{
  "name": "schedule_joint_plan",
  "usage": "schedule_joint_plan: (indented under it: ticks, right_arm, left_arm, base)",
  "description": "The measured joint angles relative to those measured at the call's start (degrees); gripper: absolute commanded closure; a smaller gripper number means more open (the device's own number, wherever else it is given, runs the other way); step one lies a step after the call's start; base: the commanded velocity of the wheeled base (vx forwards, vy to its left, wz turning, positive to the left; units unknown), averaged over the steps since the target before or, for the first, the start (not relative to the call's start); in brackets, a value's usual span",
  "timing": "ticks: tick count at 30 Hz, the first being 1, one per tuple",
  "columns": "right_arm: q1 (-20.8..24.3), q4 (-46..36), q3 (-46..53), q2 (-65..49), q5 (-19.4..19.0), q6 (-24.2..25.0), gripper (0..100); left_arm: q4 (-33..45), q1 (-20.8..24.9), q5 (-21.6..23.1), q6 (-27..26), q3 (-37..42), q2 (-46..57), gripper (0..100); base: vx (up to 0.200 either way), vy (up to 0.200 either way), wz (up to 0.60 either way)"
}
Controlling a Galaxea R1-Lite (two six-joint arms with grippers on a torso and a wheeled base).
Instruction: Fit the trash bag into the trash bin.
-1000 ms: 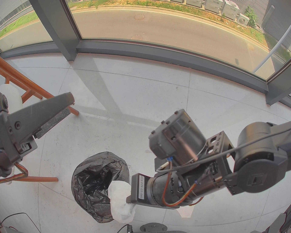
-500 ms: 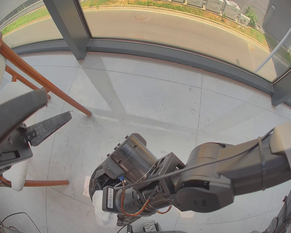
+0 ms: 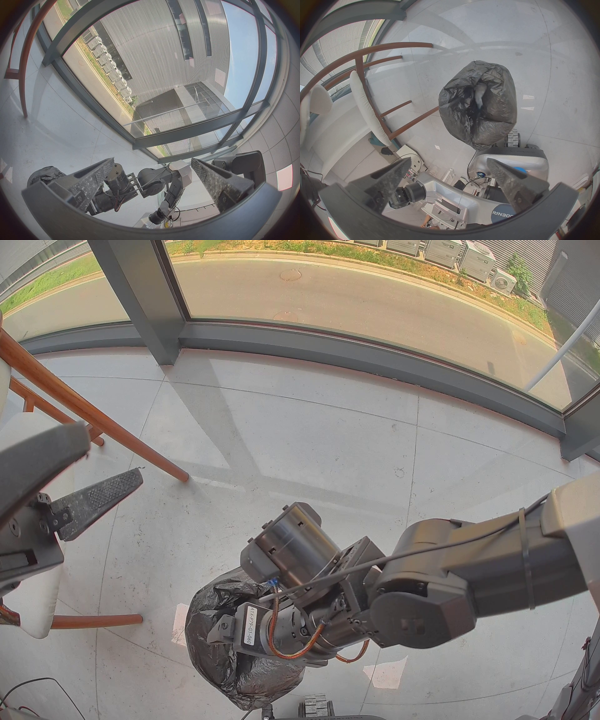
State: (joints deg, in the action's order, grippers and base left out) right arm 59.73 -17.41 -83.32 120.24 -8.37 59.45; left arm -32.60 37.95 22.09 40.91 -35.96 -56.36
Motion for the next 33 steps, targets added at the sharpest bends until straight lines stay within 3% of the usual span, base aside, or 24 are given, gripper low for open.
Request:
schedule_joint_plan:
  ticks: [7,11,19,27,33]
  right_arm:
    - [-1.46,0.04,4.88,-5.74,2.88,-0.55,0]
    - [-4.56,0.09,8.24,-13.24,3.89,-2.3,0]
    - [-15.3,2.08,23.16,-34.02,8.95,-12.92,0]
    - [-27.27,10.3,38.79,-55.86,11.37,-22.83,0]
    - [-36.25,14.08,48.26,-73.27,11.98,-32.37,0]
  left_arm:
    - [-0.02,-0.46,-0.3,-0.88,-0.17,0.02,0]
    - [-0.02,-1.88,-1.43,-5.06,-0.26,0.05,0]
    - [0.11,-5.05,-9.48,-18.51,0.39,1.56,0]
    - [2.68,-9.73,-14.98,-23.92,2.04,6.22,0]
    - [12.02,-13.07,-17.93,-25.94,5.64,15.02,0]
  base:
    - [0.0,0.0,0.0]
    - [0.0,0.0,0.0]
    - [0.0,0.0,0.0]
    - [0.0,0.0,0.0]
    - [0.0,0.0,0.0]
